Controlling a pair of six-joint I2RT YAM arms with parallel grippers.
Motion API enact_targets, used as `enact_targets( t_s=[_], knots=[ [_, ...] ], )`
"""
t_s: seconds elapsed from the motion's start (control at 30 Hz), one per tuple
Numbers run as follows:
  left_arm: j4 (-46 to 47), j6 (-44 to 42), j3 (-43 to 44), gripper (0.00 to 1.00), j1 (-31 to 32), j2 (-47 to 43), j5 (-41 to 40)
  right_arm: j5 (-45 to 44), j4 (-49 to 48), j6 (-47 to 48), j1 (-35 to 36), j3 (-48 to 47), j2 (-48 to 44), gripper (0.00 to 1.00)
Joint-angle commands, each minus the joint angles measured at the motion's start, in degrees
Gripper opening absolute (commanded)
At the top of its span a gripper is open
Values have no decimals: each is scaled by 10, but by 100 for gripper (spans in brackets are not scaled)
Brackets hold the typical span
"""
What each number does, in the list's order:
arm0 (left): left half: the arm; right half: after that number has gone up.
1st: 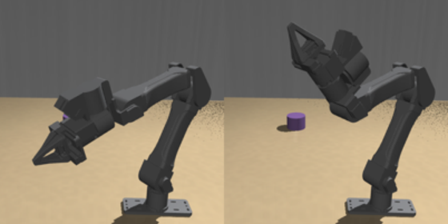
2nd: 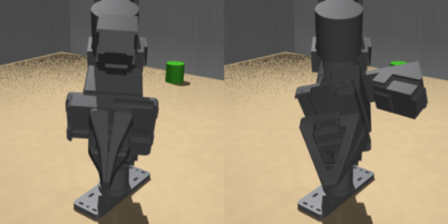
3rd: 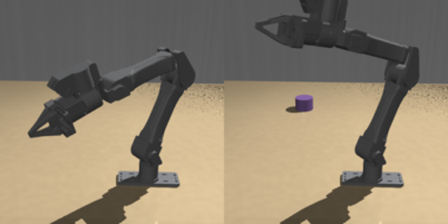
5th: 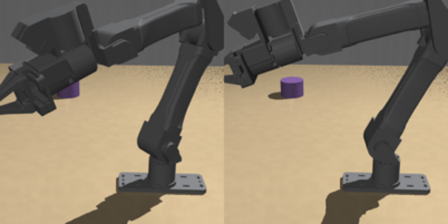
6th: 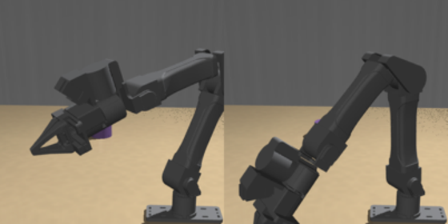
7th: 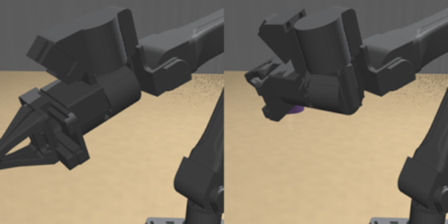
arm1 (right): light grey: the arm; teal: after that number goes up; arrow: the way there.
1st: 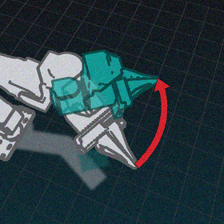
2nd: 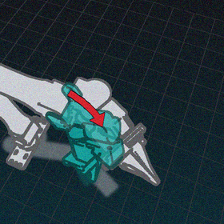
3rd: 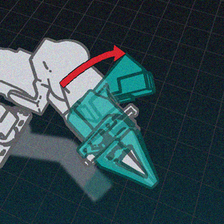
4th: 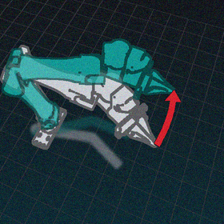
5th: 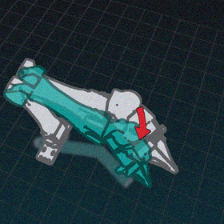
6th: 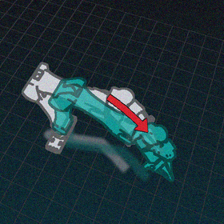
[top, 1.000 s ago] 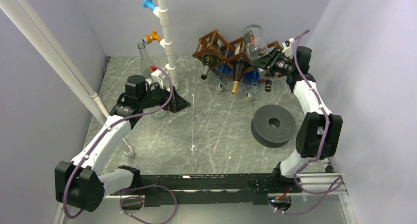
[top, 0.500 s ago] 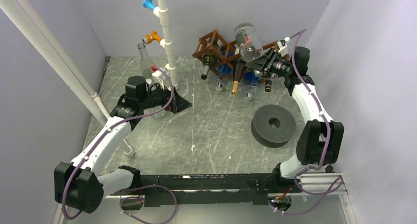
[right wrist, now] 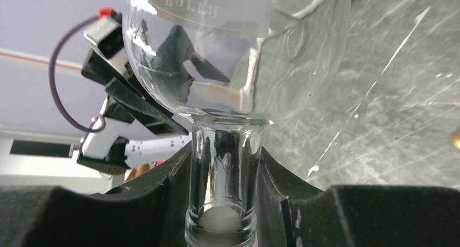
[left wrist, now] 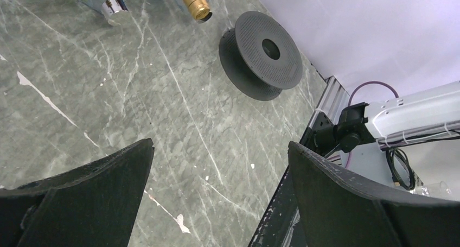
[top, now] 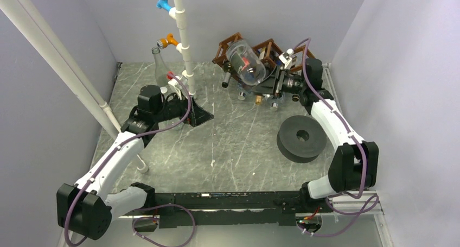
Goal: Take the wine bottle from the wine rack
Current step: Place the wine bottle at the center of the board.
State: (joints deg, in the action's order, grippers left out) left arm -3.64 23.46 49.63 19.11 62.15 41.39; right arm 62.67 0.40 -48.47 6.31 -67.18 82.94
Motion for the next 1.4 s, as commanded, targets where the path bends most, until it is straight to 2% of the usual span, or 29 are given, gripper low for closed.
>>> enact_targets(
  t_s=[0.0,0.27,0.63,0.87,1.1,1.23,1.37],
  knots=[
    [32,15,1,100,9,-19,10,57,-87,61,29,1,-58,0],
    [27,20,-18,99,28,-26,-7,66,-44,118,79,49,-66,0],
    [24,12,-57,99,38,-28,-19,55,126,270,117,61,-52,0],
    [-15,-49,-53,100,39,-50,-33,23,264,406,122,39,-40,0],
    [-11,-89,-51,100,47,-68,-37,-1,403,538,122,17,-13,0],
    [-13,-143,-50,99,90,-76,-69,-21,462,599,123,5,0,0],
    [14,-246,-71,99,160,-94,-134,-43,505,636,123,-2,9,0]
  ],
)
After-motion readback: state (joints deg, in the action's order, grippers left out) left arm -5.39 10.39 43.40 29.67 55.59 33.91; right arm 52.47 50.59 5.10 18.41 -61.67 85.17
